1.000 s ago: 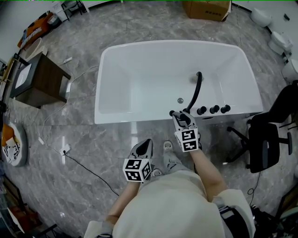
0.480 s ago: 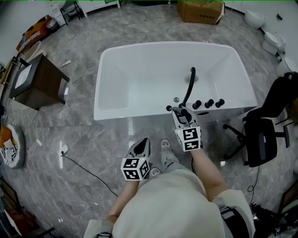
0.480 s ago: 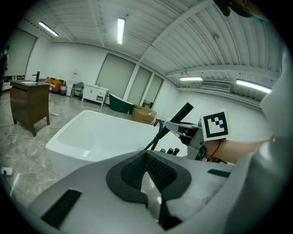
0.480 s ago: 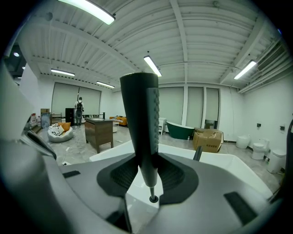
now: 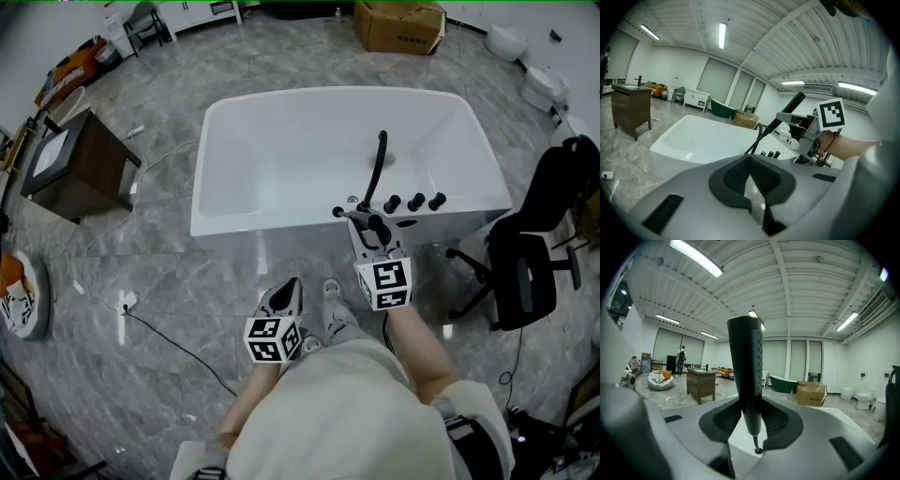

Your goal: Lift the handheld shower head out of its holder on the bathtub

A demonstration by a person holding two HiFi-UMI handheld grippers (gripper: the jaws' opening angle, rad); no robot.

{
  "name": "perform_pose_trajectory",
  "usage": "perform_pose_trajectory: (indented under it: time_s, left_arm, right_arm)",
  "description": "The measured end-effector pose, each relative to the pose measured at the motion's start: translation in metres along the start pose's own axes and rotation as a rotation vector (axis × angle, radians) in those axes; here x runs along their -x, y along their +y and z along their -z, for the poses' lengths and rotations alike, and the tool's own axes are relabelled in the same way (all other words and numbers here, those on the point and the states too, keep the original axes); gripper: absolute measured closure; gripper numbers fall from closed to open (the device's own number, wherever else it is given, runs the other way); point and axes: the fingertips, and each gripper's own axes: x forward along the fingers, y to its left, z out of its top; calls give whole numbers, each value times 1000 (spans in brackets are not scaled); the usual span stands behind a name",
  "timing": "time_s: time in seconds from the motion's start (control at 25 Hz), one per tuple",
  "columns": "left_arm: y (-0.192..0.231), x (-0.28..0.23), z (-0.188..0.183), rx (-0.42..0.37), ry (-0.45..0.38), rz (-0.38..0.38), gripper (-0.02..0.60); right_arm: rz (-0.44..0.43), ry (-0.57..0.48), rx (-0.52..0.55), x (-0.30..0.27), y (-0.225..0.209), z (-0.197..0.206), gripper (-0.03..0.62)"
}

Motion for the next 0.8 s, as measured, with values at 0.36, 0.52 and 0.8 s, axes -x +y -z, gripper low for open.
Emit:
perform_pose_trajectory:
  time_s: [0.36, 0.52, 0.8]
  left_arm:
    - [-6, 24, 9, -13, -26, 1, 561]
    - [-8, 33, 13, -17, -35, 0, 561]
    - [-8, 45, 21, -26, -35, -7, 561]
  right_arm:
    - [12, -70, 11, 43, 14, -23, 451]
    - [22, -100, 2, 63, 17, -33, 451]
    - [31, -131, -19, 92, 21, -42, 451]
